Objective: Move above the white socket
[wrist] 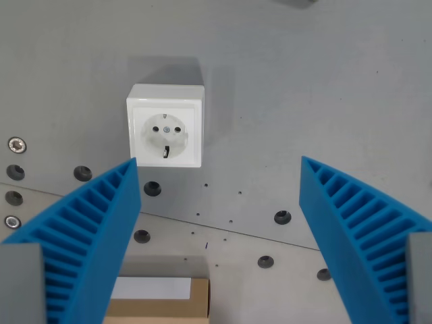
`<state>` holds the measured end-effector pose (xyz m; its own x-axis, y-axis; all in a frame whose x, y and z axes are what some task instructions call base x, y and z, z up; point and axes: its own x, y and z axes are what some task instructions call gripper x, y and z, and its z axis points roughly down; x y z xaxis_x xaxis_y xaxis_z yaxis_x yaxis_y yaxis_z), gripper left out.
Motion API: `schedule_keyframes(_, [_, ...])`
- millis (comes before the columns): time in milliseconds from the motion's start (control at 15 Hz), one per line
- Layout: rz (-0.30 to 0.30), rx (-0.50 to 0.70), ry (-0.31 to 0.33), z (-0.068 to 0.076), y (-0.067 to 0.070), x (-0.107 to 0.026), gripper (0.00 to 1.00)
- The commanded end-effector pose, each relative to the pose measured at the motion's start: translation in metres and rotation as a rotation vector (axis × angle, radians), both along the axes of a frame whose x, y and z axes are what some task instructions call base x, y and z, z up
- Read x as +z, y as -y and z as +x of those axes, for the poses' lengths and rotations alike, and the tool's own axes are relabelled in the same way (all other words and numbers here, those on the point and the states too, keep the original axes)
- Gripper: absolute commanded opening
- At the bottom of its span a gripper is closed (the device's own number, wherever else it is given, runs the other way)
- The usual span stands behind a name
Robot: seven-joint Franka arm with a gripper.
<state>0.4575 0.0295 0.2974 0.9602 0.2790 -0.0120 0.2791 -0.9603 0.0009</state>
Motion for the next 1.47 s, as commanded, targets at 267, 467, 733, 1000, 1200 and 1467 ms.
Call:
schedule_keyframes(267, [0.0,0.001,0.005,0.0,0.0,0.002,1.0])
schedule_keyframes(467, [-0.001,0.0,0.005,0.0,0.0,0.001,1.0])
schedule_keyframes(733, [-0.001,-0.004,0.008,-0.001,-0.001,-0.002,1.0])
schedule_keyframes(1000, [-0.002,-0.011,0.023,-0.003,-0.003,-0.008,1.0])
schedule_keyframes(1200, [-0.003,-0.016,0.042,-0.005,-0.005,-0.014,1.0])
schedule_keyframes(1467, [-0.003,-0.03,0.074,-0.009,-0.009,-0.027,1.0])
